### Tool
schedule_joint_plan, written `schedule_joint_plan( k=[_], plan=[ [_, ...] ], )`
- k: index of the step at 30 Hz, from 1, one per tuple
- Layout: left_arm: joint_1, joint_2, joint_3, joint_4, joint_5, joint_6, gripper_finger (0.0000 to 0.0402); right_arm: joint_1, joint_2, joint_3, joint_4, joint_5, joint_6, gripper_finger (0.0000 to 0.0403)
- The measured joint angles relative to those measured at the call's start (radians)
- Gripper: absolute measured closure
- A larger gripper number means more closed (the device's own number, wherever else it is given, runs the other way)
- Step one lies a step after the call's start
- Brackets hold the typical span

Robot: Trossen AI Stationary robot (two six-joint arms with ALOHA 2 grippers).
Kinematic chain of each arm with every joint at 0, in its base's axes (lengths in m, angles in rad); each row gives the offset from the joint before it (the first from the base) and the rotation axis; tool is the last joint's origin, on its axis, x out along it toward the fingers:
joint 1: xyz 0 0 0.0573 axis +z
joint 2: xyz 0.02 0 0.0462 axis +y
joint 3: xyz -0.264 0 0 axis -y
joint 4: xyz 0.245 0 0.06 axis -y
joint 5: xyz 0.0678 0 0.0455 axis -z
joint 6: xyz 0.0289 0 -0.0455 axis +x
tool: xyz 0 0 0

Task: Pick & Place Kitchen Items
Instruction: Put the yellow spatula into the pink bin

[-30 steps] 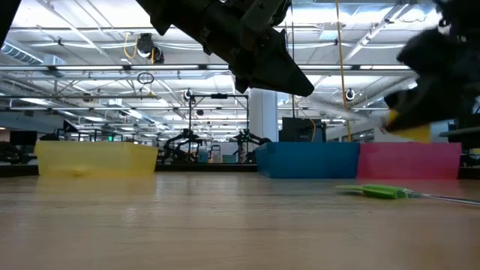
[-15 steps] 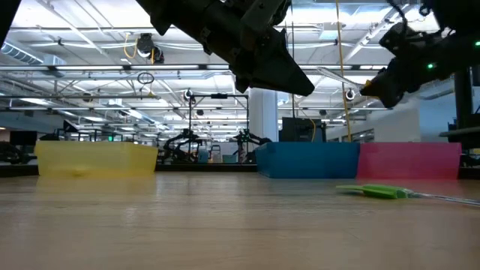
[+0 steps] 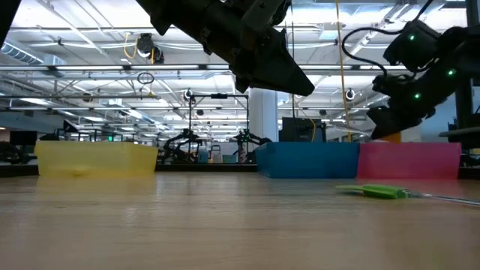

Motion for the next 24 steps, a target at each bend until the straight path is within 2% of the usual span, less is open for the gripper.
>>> schedule_joint_plan(
  k=[6, 10, 18, 24],
  plan=[
    [0.000, 0.000, 0.000, -0.001, 0.000, 0.010, 0.0366, -0.093, 0.000, -0.008, 0.007, -0.132, 0.015, 0.0369],
    [0.000, 0.000, 0.000, -0.001, 0.000, 0.010, 0.0366, -0.132, 0.000, -0.062, 0.011, -0.174, 0.060, 0.0365],
    [0.000, 0.000, 0.000, 0.000, 0.000, 0.010, 0.0366, -0.174, -0.002, -0.174, 0.146, -0.169, 0.056, 0.0363],
    [0.000, 0.000, 0.000, 0.000, 0.000, 0.009, 0.0366, -0.174, 0.000, -0.198, 0.268, -0.171, 0.024, 0.0334]
  ],
)
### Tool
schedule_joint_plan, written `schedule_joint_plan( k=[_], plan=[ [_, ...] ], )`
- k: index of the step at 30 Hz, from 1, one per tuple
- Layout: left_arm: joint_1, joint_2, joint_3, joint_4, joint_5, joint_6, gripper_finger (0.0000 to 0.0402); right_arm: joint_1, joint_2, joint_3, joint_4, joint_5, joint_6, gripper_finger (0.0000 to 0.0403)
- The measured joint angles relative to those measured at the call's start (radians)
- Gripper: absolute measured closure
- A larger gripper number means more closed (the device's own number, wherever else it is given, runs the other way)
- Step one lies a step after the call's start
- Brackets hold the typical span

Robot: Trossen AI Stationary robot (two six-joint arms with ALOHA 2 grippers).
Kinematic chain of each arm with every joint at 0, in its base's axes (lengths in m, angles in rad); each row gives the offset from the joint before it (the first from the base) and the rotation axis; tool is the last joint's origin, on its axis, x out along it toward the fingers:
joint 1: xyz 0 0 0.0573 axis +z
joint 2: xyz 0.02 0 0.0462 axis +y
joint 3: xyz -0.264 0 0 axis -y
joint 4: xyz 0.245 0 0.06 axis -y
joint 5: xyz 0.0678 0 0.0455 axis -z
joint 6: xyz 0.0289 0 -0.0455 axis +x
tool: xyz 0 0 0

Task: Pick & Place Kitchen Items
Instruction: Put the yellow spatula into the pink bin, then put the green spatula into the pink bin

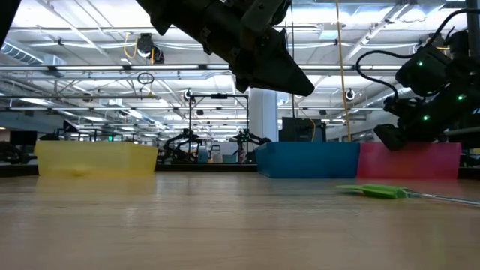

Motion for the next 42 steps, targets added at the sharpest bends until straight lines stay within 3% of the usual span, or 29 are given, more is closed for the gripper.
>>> schedule_joint_plan(
  k=[10, 16, 20, 25, 31, 37, 42],
  plan=[
    [0.000, 0.000, 0.000, 0.000, 0.000, -0.001, 0.0366, 0.001, 0.000, -0.001, 0.023, -0.005, -0.032, 0.0280],
    [0.000, 0.000, 0.000, 0.000, 0.000, -0.009, 0.0366, 0.001, 0.001, -0.002, 0.164, -0.049, -0.094, 0.0252],
    [-0.002, 0.000, 0.000, -0.001, 0.000, -0.010, 0.0366, 0.001, 0.000, -0.002, 0.304, -0.174, -0.119, 0.0243],
    [-0.004, 0.000, 0.000, -0.001, 0.000, -0.010, 0.0366, 0.002, 0.000, -0.002, 0.473, -0.427, -0.157, 0.0247],
    [-0.005, 0.000, 0.000, -0.001, 0.000, -0.014, 0.0366, 0.031, 0.000, -0.002, 0.549, -0.598, -0.139, 0.0253],
    [-0.005, 0.000, 0.000, 0.000, 0.000, -0.015, 0.0366, 0.171, 0.000, -0.001, 0.642, -0.784, -0.101, 0.0243],
    [-0.005, 0.000, 0.000, 0.029, 0.000, -0.015, 0.0366, 0.364, 0.000, -0.001, 0.672, -0.818, -0.057, 0.0234]
  ],
)
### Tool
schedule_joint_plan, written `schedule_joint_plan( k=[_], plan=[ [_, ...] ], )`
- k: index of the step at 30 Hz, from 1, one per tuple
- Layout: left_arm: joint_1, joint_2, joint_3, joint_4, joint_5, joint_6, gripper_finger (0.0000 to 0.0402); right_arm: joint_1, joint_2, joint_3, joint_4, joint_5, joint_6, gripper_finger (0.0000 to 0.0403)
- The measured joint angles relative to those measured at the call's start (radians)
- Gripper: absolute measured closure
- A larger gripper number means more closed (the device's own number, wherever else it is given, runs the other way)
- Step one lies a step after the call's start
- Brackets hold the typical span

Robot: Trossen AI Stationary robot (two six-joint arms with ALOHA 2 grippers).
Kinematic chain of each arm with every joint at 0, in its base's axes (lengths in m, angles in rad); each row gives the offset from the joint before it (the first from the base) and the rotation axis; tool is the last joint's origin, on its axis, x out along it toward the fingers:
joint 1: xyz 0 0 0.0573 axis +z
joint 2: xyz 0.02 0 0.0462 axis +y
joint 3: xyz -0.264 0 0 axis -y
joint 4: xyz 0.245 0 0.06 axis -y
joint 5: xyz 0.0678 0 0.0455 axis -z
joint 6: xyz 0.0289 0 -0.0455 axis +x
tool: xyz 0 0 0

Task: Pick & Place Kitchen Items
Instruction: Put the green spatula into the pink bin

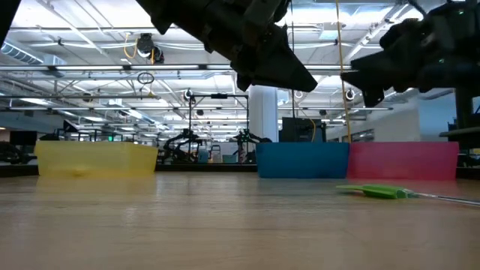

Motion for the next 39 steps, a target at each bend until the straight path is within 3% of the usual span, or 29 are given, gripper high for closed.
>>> schedule_joint_plan(
  k=[6, 15, 18, 29, 39],
  plan=[
    [0.000, 0.000, 0.000, 0.028, 0.000, 0.000, 0.0366, 0.242, 0.021, 0.000, -0.018, 0.056, 0.046, 0.0239],
    [-0.023, 0.000, 0.000, 0.038, 0.015, -0.021, 0.0366, 0.480, 0.132, 0.000, -0.017, 0.495, 0.060, 0.0243],
    [-0.036, 0.000, 0.000, 0.039, 0.047, -0.013, 0.0366, 0.511, 0.181, 0.000, -0.018, 0.560, 0.087, 0.0243],
    [-0.076, 0.012, 0.000, 0.062, 0.114, 0.224, 0.0366, 0.517, 0.373, 0.002, 0.033, 0.567, 0.236, 0.0243],
    [-0.013, 0.027, 0.001, 0.034, 0.121, 0.281, 0.0366, 0.517, 0.498, 0.002, 0.035, 0.742, 0.334, 0.0243]
  ],
)
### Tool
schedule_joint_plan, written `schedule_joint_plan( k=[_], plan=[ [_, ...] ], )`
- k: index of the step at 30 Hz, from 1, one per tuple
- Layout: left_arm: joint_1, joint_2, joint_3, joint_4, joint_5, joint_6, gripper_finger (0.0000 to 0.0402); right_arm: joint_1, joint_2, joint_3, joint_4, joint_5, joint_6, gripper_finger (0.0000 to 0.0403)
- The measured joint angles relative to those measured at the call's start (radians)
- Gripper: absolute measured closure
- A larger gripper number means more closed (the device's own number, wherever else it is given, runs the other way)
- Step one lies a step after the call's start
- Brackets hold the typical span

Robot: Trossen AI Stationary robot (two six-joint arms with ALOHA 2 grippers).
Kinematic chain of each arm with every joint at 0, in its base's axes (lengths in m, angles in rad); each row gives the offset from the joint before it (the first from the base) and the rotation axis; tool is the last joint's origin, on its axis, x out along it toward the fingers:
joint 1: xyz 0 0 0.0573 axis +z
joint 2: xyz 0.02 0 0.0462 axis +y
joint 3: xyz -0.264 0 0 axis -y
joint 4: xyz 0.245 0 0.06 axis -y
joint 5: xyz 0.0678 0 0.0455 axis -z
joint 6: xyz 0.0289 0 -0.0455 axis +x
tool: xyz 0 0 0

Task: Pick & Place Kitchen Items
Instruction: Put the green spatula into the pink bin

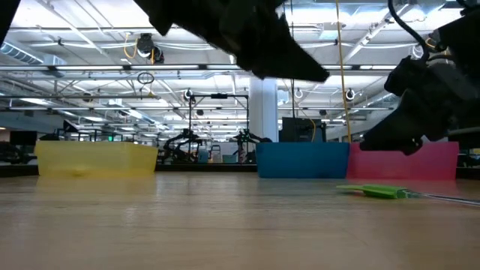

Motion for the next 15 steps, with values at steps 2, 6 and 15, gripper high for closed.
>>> schedule_joint_plan(
  k=[2, 6, 15],
  plan=[
    [0.018, 0.010, -0.001, 0.002, 0.044, 0.030, 0.0366, 0.000, 0.014, 0.000, -0.001, 0.002, 0.003, 0.0243],
    [0.034, 0.046, 0.000, 0.035, 0.099, 0.075, 0.0348, 0.000, 0.033, 0.000, 0.004, 0.003, 0.010, 0.0243],
    [0.037, 0.155, 0.000, 0.146, 0.146, 0.096, 0.0233, 0.012, 0.070, 0.000, 0.009, -0.001, 0.054, 0.0243]
  ],
)
